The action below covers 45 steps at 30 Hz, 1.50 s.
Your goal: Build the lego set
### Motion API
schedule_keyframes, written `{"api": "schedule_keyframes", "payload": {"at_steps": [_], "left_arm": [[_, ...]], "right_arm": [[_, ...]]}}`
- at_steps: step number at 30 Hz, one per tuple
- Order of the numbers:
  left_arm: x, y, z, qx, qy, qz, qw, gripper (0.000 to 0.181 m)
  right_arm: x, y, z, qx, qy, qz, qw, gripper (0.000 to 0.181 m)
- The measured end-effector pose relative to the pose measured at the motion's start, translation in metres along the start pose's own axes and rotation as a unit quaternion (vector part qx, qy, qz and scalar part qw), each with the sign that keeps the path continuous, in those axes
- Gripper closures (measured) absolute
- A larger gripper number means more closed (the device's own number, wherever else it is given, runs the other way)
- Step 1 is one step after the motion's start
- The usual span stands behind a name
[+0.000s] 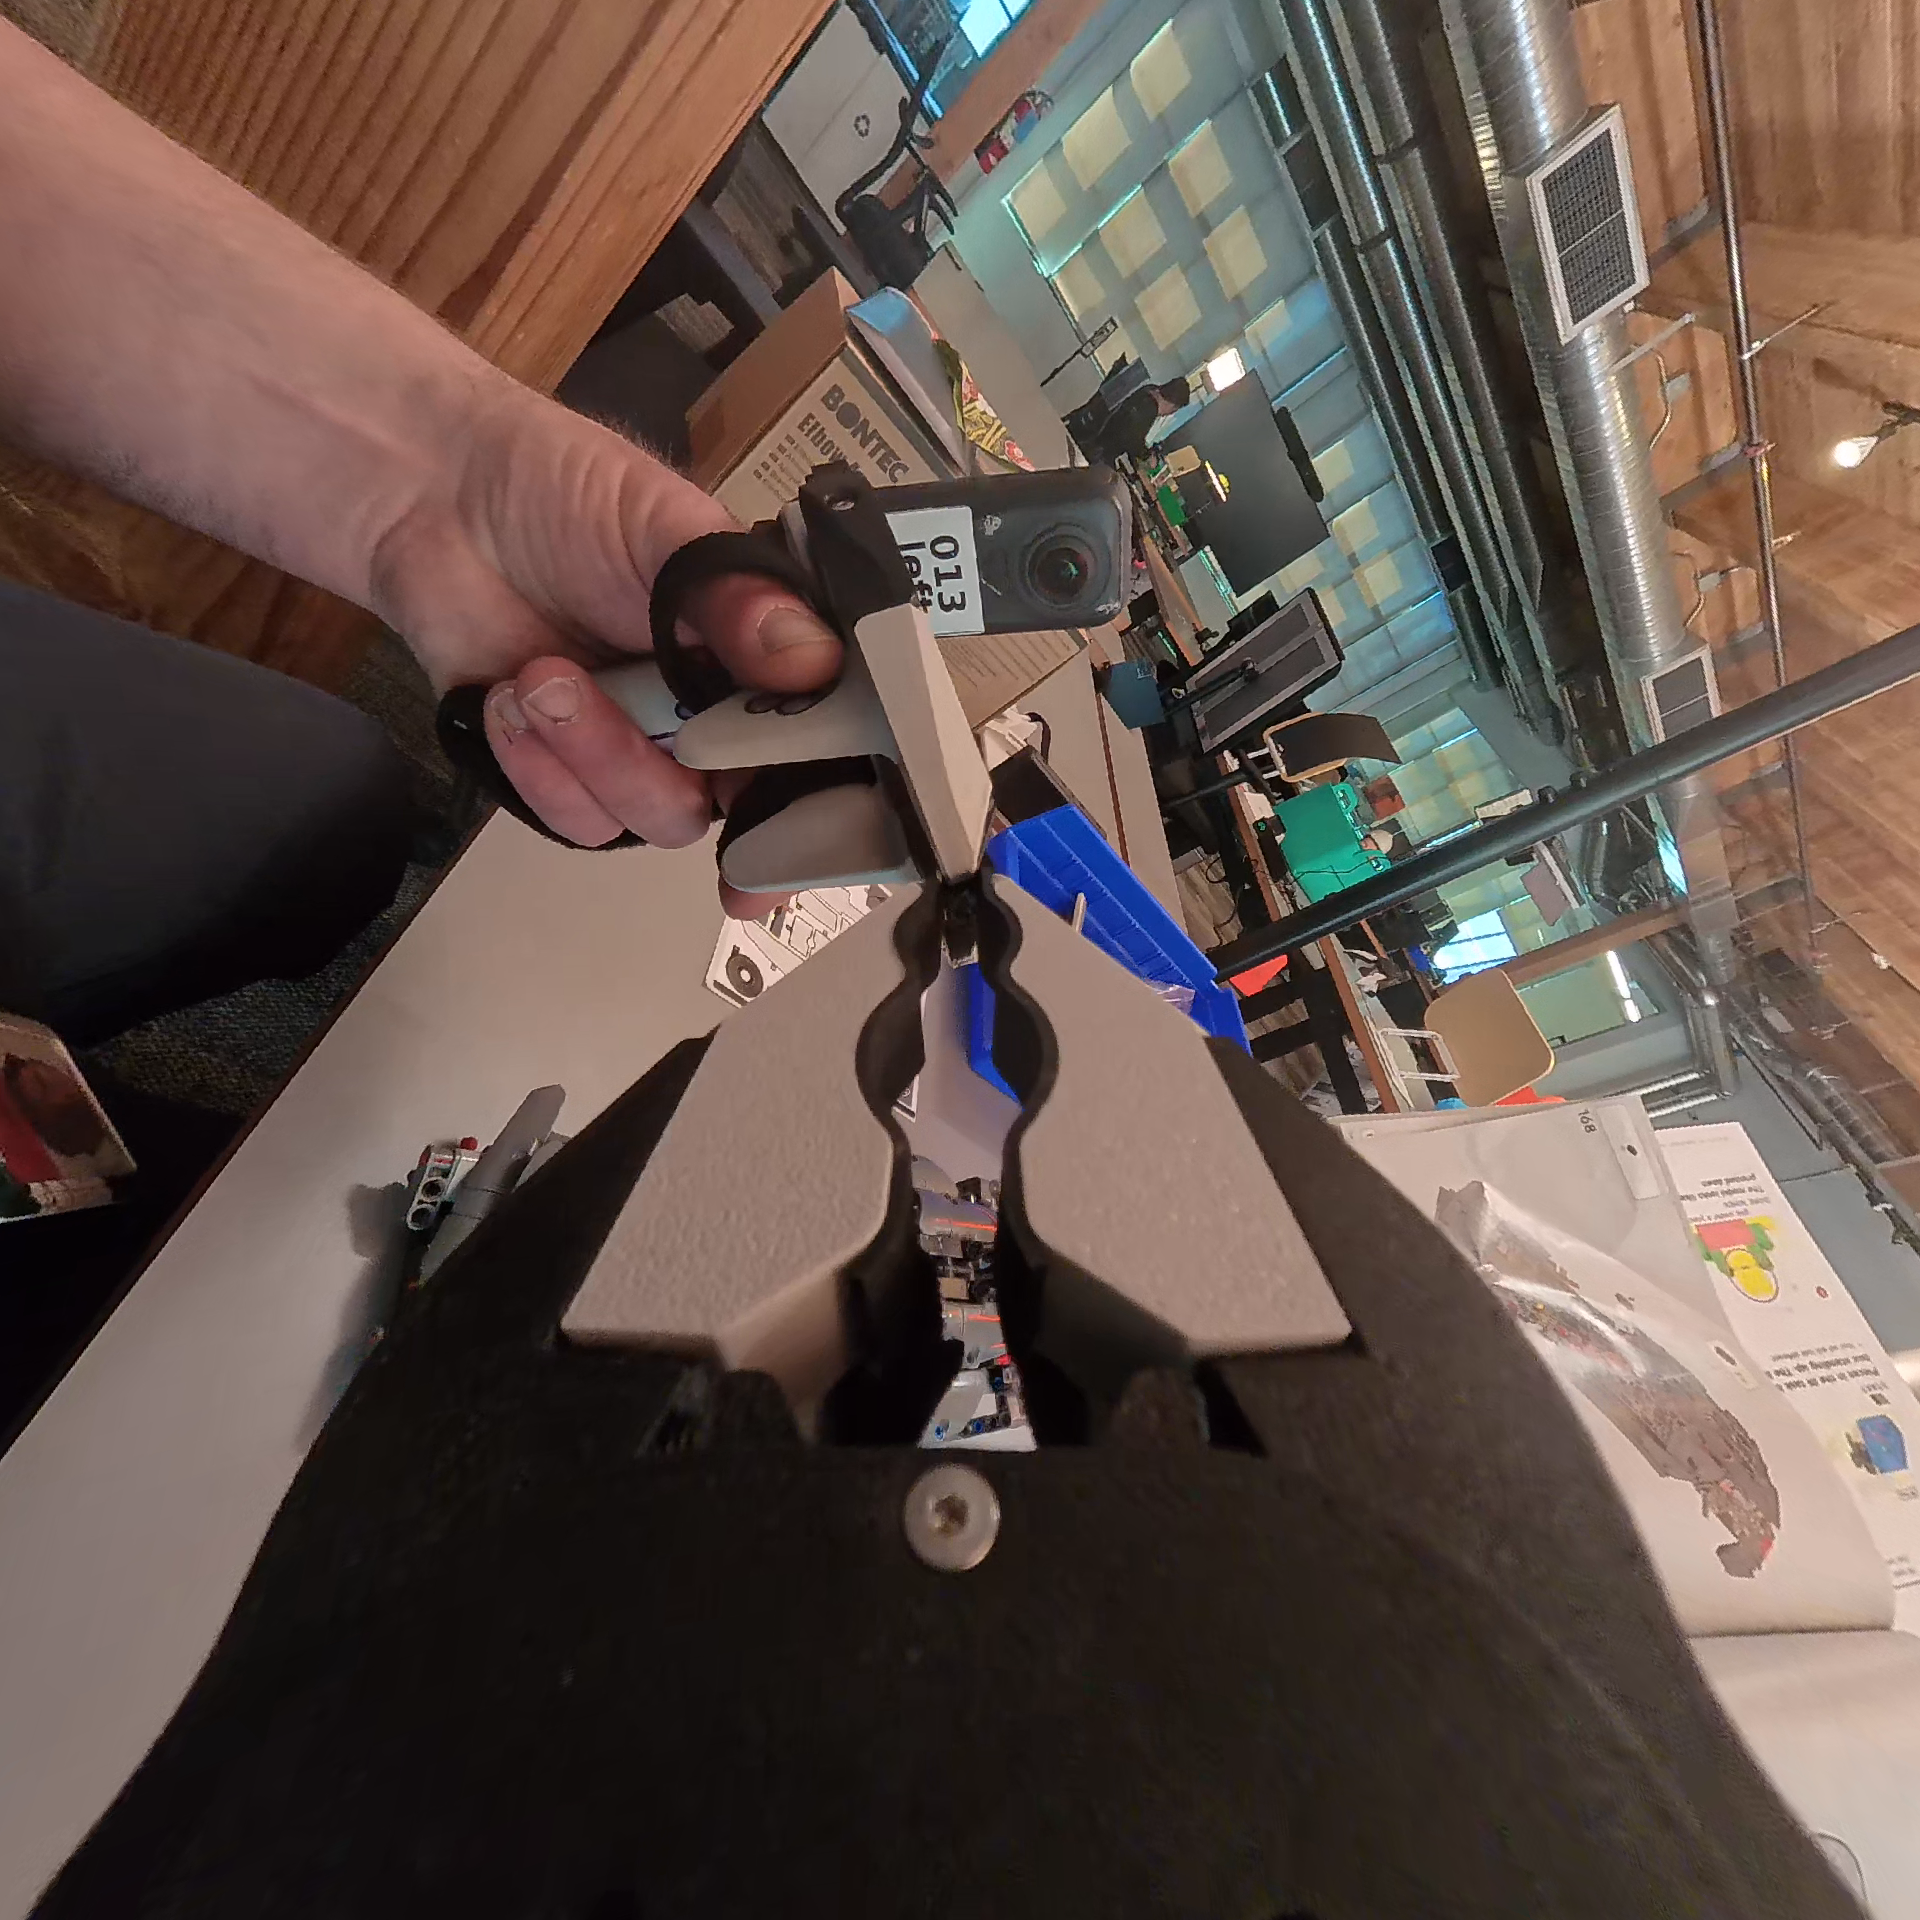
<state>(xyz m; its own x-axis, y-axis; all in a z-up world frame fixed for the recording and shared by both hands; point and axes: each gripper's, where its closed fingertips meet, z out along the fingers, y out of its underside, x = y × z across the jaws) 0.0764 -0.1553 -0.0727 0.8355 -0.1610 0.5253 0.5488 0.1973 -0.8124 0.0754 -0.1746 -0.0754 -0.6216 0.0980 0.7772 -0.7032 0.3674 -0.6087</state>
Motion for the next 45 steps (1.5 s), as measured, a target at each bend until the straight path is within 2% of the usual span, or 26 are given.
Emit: {"api": "schedule_keyframes", "payload": {"at_steps": [25, 29, 34, 45], "left_arm": [[-0.006, 0.0, 0.003, 0.005, 0.007, -0.019, 1.0, 0.169], [-0.006, 0.0, 0.004, 0.008, 0.016, -0.025, 1.0, 0.169], [-0.007, 0.0, 0.006, 0.005, 0.018, -0.026, 1.0, 0.169], [-0.007, 0.003, 0.009, 0.0, 0.024, -0.033, 0.999, 0.169]], "right_arm": [[0.002, 0.008, -0.002, -0.01, 0.002, 0.009, 1.0, 0.181], [0.003, 0.009, -0.001, -0.012, 0.005, 0.008, 1.0, 0.173], [0.002, 0.01, -0.002, -0.013, 0.0, 0.008, 1.0, 0.173], [0.003, 0.011, -0.003, -0.015, 0.005, 0.0, 1.0, 0.178]]}}
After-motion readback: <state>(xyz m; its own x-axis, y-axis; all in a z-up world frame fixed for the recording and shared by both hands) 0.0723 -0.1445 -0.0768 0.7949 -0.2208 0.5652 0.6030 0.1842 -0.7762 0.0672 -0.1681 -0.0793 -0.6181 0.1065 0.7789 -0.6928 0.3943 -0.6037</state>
